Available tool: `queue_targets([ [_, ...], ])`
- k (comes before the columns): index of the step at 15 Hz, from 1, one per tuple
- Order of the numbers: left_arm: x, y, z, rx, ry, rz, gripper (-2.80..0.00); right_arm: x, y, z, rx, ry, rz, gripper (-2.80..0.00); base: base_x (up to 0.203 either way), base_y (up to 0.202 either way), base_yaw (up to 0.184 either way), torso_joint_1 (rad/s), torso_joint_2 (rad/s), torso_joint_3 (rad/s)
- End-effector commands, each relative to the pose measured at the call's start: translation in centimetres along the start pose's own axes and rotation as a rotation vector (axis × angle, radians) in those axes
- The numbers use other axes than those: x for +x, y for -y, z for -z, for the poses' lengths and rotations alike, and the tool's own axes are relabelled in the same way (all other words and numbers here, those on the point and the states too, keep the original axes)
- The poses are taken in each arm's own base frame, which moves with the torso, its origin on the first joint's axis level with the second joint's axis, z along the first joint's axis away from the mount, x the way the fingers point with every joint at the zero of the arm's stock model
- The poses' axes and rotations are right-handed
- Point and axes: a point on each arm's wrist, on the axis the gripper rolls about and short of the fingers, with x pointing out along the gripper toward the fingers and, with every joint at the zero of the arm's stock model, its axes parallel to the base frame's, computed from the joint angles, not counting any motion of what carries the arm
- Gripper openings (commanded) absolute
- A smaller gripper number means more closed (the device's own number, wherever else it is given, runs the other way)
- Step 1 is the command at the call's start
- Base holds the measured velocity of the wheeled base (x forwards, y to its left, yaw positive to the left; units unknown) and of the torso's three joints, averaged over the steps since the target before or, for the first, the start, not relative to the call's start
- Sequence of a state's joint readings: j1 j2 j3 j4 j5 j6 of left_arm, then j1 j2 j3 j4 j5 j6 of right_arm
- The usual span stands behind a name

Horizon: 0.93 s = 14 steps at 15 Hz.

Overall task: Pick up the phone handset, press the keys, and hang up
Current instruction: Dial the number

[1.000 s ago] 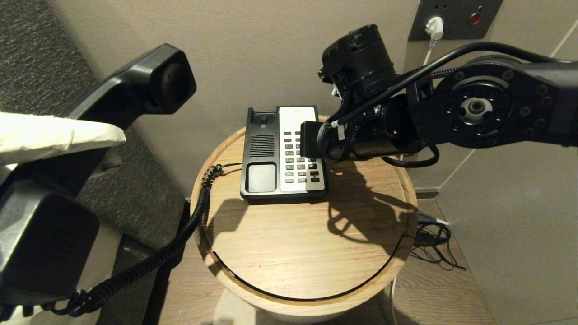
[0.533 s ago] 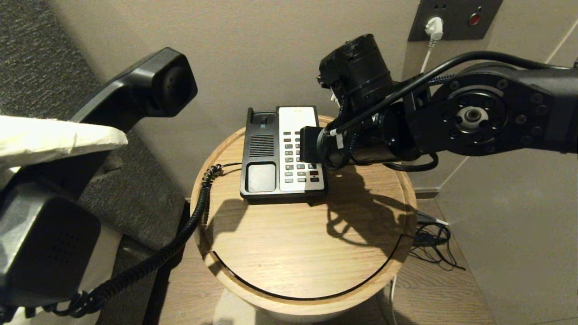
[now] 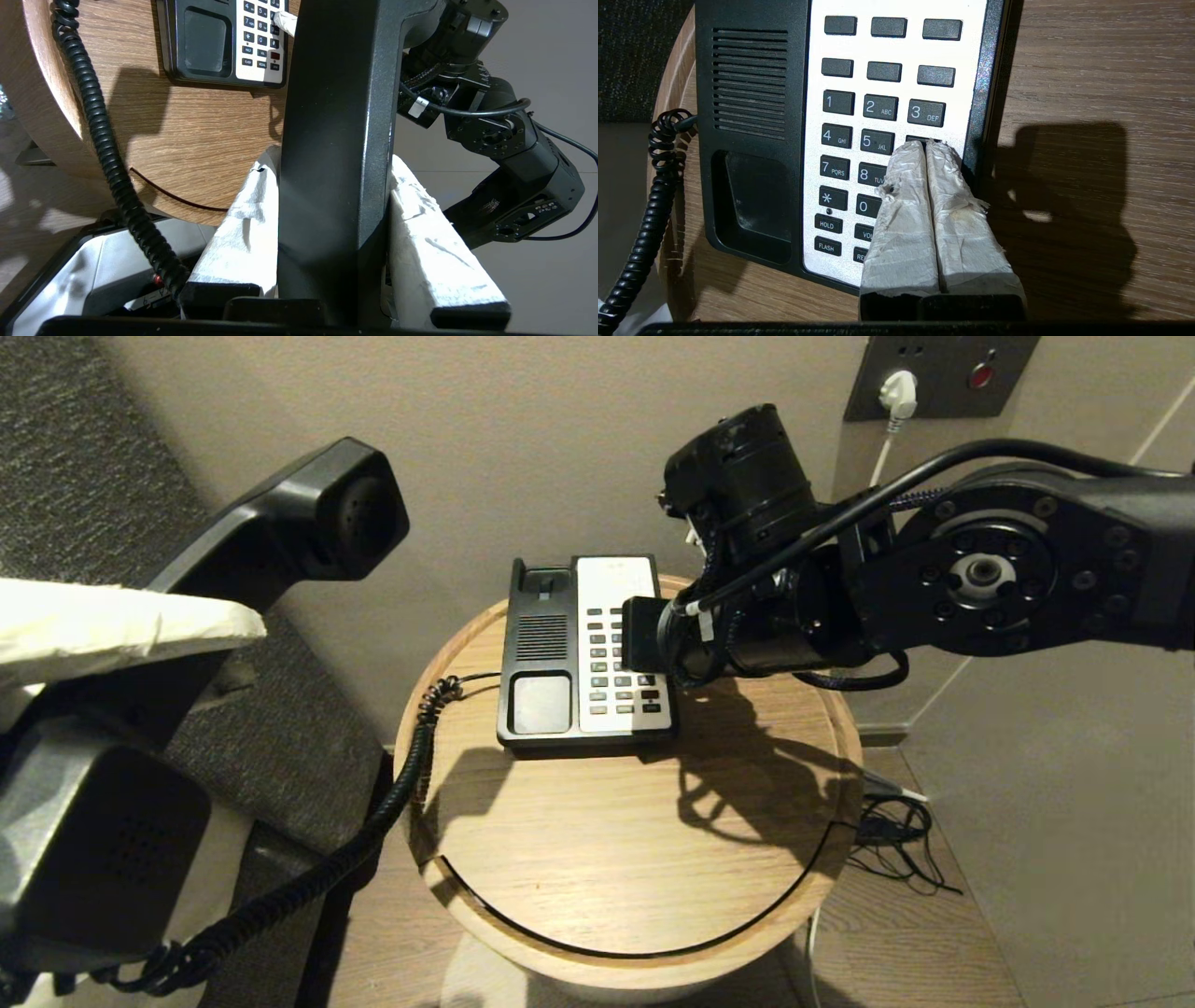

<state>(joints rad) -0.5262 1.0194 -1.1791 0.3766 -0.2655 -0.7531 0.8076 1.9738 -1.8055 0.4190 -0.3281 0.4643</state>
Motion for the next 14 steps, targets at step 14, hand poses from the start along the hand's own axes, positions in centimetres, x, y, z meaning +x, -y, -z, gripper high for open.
queue_targets([
  [14,0.17,-0.23,0.11,-0.009,-0.006,-0.012,-2.8,-0.82,-0.23,0.09,-0.003,-0.001,-0.01,-2.8,0.0,0.0,0.0,0.0,0.0,0.0],
])
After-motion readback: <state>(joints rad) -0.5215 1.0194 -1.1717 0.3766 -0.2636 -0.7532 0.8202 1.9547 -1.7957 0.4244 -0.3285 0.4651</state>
